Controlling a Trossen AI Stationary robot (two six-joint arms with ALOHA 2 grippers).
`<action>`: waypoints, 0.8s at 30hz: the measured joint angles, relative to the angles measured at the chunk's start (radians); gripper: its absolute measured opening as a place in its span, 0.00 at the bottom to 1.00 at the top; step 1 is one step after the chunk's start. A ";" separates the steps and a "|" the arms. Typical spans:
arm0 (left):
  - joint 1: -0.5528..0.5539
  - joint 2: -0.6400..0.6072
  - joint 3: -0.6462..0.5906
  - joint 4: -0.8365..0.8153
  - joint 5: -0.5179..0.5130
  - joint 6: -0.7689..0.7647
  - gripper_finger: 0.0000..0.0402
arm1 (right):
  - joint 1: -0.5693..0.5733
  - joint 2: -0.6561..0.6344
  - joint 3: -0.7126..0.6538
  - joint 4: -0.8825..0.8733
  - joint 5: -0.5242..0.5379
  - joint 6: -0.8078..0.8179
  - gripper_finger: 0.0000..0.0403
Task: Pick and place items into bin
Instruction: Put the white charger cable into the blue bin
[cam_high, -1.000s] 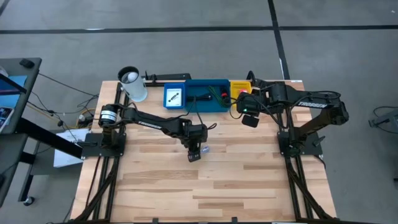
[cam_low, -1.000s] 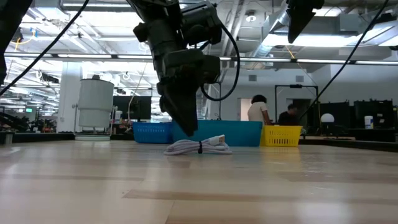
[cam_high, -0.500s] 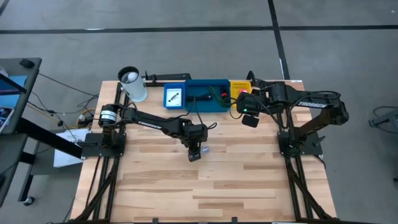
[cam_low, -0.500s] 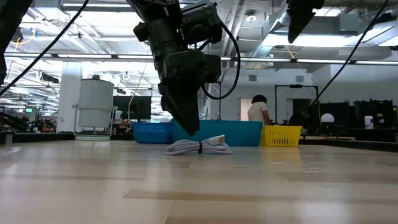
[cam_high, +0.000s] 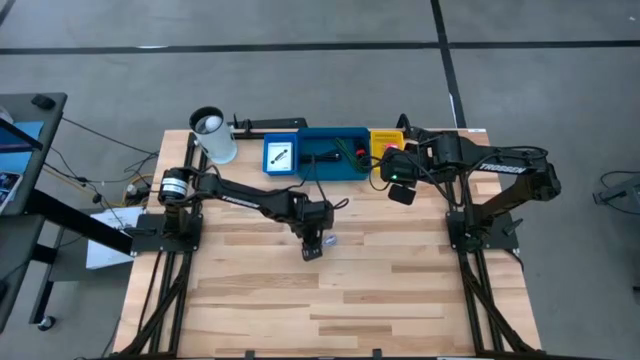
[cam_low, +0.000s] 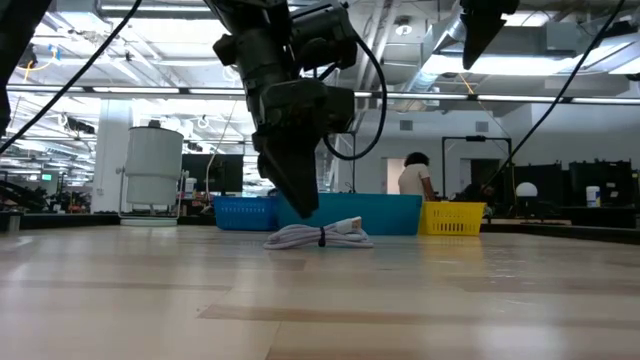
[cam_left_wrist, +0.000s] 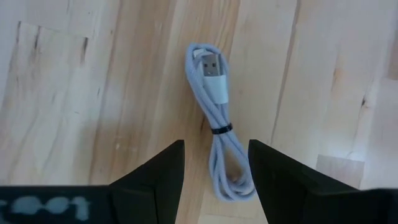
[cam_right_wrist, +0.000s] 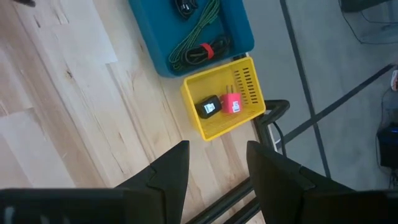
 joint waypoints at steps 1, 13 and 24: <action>-0.003 0.000 0.000 0.004 -0.001 -0.006 0.42 | 0.000 0.000 0.000 0.000 0.000 0.005 0.38; -0.028 0.083 0.002 0.056 0.017 -0.070 0.42 | 0.000 -0.001 -0.002 0.002 -0.002 0.005 0.38; -0.029 0.098 0.009 0.058 -0.042 -0.105 0.38 | 0.000 0.000 -0.006 0.000 -0.003 0.005 0.38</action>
